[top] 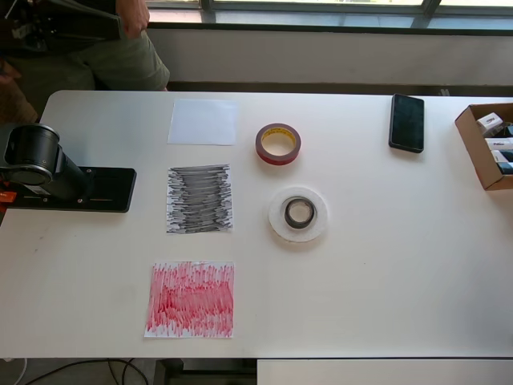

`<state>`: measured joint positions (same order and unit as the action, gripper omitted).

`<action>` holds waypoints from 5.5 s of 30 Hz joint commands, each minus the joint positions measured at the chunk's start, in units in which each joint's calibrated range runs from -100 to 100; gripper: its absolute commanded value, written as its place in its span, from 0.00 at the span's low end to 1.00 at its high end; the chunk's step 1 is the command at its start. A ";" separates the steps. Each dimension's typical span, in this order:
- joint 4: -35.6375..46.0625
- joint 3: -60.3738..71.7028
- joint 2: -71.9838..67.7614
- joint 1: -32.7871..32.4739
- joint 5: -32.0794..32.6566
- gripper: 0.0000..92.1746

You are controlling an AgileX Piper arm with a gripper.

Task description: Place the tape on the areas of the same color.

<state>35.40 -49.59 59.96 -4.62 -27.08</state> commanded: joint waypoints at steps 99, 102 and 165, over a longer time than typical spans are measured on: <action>-1.16 20.38 -74.18 10.68 7.11 0.08; -0.83 23.19 -77.83 10.76 7.03 0.08; 2.40 34.55 -98.97 13.20 7.03 0.08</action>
<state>36.01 -15.27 -38.66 8.90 -20.20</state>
